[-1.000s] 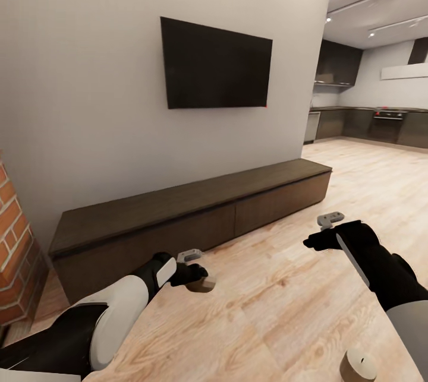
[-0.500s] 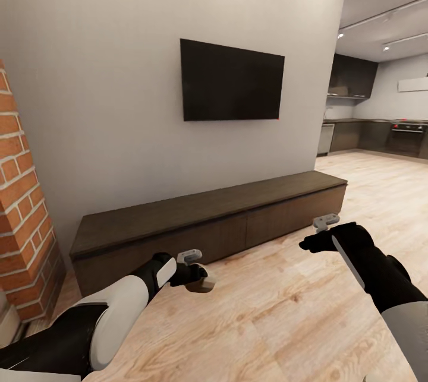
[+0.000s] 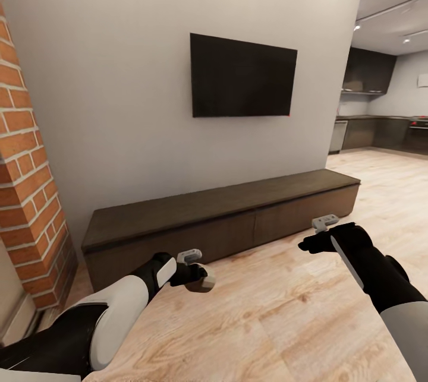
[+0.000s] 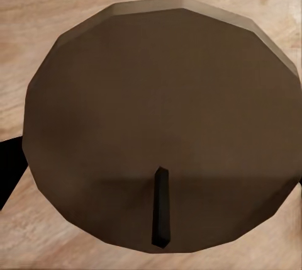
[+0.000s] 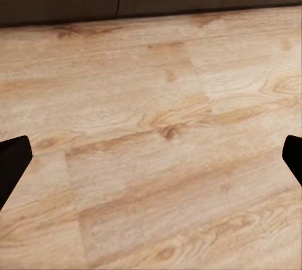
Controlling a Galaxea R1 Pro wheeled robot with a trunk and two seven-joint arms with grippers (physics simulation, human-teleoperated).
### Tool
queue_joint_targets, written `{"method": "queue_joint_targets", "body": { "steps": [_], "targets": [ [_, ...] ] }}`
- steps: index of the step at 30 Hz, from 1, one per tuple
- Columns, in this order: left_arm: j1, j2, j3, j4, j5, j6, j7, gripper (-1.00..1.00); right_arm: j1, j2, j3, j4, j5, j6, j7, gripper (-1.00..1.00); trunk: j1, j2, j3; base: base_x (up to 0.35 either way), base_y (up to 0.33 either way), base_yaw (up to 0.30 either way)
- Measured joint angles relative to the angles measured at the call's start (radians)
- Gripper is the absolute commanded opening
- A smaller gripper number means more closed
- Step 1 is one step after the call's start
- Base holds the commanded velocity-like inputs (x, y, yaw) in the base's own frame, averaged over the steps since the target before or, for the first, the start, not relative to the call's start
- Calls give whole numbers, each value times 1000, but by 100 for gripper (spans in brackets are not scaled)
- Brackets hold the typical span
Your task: Place each of the two pumpkins and all three candles from the living room inside a cabinet in the living room (use any cabinet), then make sure every cabinet is closed, and position the cauldron so it is next to a table in the living room.
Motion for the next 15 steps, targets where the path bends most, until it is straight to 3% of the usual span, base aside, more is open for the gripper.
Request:
{"method": "queue_joint_targets", "body": {
  "steps": [15],
  "targets": [
    [0, 0, 1, 0, 2, -2, 0, -100, 1, 12, 1, 3, 0, -5, 2, 100, -1, 0, -15, 0, 0, 103]
  ]
}}
